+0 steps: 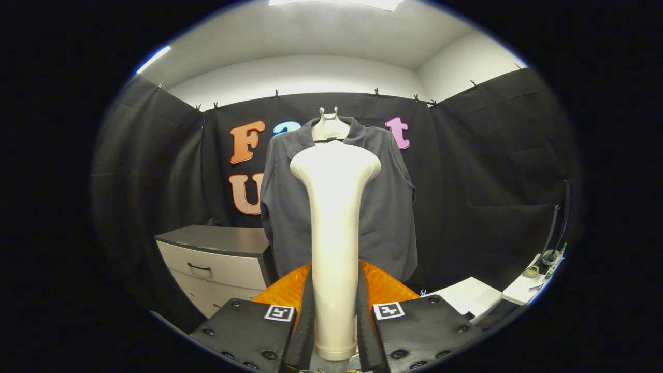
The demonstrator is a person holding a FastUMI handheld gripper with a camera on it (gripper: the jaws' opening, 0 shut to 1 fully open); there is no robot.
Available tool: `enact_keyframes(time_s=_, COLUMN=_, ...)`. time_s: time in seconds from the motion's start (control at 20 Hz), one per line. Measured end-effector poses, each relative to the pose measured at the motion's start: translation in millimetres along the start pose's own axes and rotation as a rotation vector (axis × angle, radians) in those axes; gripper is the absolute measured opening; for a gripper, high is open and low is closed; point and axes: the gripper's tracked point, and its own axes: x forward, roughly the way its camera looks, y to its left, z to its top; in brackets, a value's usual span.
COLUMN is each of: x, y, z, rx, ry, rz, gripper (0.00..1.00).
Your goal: Iron the clothes twice with a garment steamer, once on the left side and once on the right side.
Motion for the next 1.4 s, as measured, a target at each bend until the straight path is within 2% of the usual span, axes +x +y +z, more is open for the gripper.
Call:
enact_keyframes(time_s=0.7, x=-21.7, y=5.8, z=5.4, rx=0.018, ry=-0.015, rz=0.001, gripper=0.42)
enact_keyframes(time_s=1.4, x=-14.4, y=6.6, z=11.6, rx=0.022, ry=-0.021, rz=0.006, gripper=0.41)
